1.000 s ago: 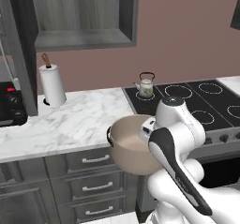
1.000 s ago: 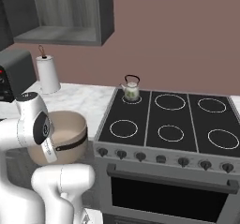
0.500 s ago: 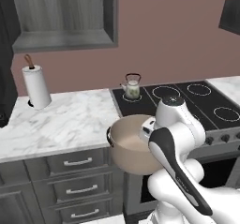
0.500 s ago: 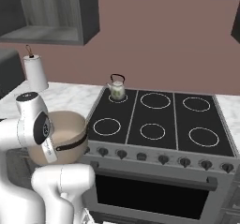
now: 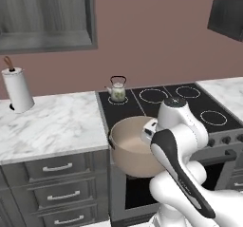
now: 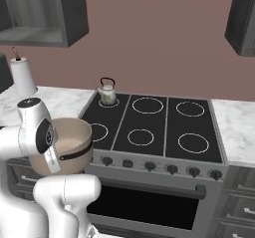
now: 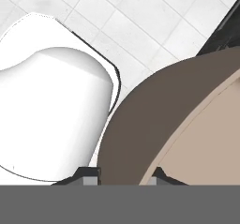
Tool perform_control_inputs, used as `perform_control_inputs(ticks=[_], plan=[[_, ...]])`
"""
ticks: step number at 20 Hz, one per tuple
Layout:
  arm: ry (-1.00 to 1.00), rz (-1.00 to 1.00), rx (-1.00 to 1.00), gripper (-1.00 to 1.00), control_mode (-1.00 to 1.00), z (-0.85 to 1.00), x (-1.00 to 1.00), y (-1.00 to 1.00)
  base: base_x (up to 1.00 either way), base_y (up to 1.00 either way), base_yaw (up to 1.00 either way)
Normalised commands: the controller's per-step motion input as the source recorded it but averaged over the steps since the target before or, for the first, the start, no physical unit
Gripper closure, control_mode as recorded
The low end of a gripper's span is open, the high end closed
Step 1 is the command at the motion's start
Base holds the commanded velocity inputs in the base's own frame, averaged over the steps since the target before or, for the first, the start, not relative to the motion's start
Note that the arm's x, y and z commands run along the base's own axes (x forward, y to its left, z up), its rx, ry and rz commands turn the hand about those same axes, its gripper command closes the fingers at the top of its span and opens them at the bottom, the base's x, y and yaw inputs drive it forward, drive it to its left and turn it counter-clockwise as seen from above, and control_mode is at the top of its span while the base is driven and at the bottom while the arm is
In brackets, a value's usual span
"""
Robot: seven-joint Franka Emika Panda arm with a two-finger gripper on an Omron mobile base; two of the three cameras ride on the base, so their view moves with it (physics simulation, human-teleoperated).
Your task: Pick the kettle from the cabinet and place it on a stove burner. Then pick the pot from the counter and place it on another stove burner. Finally, turn both burners on.
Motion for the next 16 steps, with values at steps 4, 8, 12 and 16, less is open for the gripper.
perform_control_inputs(ticks=[4, 8, 12, 16], plan=[[0.00, 0.00, 0.00, 1.00, 1.00, 0.00, 0.00, 0.00, 0.00, -0.50, 0.00], [0.00, 0.00, 0.00, 1.00, 1.00, 0.00, 0.00, 0.00, 0.01, -0.49, 0.00], [0.00, 0.00, 0.00, 1.00, 1.00, 0.00, 0.00, 0.00, 0.07, -0.45, 0.00], [0.00, 0.00, 0.00, 1.00, 1.00, 0.00, 0.00, 0.00, 0.22, -0.39, 0.04]])
